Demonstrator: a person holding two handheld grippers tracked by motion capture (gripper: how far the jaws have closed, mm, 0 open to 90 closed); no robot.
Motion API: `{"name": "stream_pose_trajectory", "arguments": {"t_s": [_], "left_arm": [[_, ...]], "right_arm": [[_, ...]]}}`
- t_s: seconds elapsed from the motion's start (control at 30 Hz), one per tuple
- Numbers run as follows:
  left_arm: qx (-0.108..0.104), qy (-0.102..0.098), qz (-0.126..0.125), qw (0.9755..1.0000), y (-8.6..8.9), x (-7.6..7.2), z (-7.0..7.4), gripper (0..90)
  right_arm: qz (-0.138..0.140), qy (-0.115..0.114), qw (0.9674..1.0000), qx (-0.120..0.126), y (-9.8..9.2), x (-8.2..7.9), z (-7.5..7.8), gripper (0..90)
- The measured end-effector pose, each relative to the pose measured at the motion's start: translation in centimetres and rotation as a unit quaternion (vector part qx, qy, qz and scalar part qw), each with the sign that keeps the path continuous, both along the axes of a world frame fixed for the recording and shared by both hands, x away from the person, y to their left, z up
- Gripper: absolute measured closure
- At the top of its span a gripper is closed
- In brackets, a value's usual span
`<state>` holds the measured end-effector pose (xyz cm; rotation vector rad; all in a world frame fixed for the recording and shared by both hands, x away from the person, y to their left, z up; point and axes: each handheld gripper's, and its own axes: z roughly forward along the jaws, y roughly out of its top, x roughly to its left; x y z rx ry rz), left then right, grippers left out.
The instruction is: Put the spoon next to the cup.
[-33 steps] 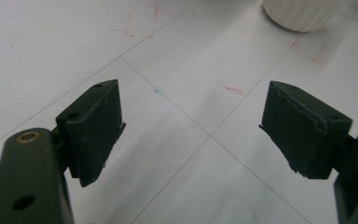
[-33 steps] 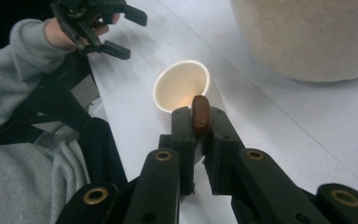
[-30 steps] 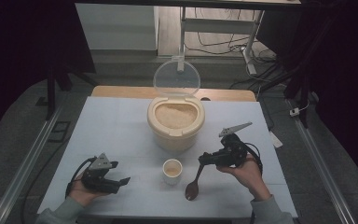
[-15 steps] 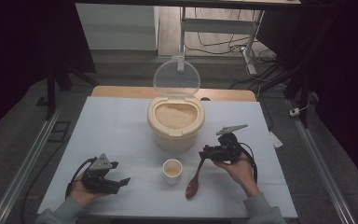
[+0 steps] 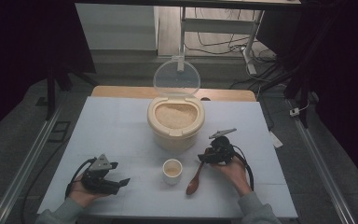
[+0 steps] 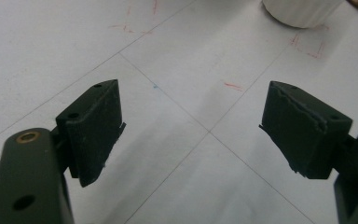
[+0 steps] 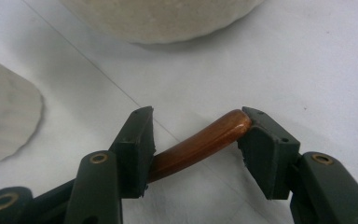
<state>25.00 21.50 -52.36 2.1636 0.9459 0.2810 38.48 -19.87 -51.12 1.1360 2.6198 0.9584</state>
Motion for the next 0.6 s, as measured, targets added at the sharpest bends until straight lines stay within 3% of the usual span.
{"name": "stream_pose_trajectory", "arguments": {"t_s": [0.17, 0.27, 0.33, 0.47, 0.6], "left_arm": [[0.002, 0.001, -0.002, 1.0000, 0.0, 0.0, -0.1, 20.1], [0.002, 0.001, -0.002, 1.0000, 0.0, 0.0, -0.1, 20.1], [0.002, 0.002, -0.002, 1.0000, 0.0, 0.0, -0.1, 20.1], [0.002, 0.002, -0.002, 1.0000, 0.0, 0.0, -0.1, 20.1], [0.000, 0.000, -0.001, 1.0000, 0.0, 0.0, 0.0, 20.0]], "right_arm": [[-0.007, -0.013, 0.9997, -0.019, 0.4, -0.1, -0.2, 42.9], [-0.008, -0.034, 0.9986, -0.041, 0.6, -0.2, -0.3, 40.8], [-0.008, -0.040, 0.9983, -0.041, 0.6, -0.3, -0.3, 41.2], [-0.024, -0.057, 0.9978, -0.025, 0.1, -0.4, 0.3, 40.8], [-0.019, -0.070, 0.9971, 0.022, -1.4, -1.1, 1.3, 42.5]]}}
